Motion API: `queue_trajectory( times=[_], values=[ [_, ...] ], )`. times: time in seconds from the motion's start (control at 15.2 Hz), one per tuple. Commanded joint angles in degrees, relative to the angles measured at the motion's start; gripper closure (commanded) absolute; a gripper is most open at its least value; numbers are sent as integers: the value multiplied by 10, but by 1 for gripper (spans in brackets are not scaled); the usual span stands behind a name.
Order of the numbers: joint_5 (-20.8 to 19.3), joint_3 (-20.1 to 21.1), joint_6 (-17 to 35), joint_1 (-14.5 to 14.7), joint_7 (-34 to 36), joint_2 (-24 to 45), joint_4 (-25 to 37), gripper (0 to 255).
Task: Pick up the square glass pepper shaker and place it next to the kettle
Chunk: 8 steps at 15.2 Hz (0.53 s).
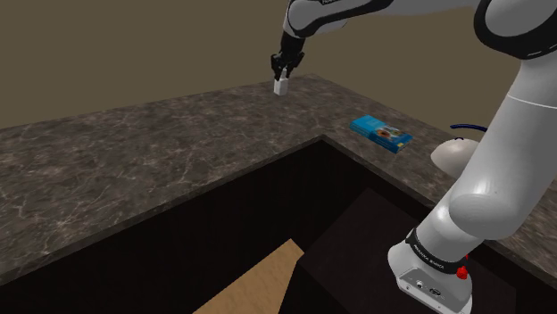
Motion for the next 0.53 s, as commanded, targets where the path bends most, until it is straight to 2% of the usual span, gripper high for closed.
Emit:
queue_trajectory(
  times=[0.0,0.46],
  values=[
    [1,0,-14,0,-2,-4,10,255],
    [4,1,-67,0,-7,-9,57,255]
  ],
)
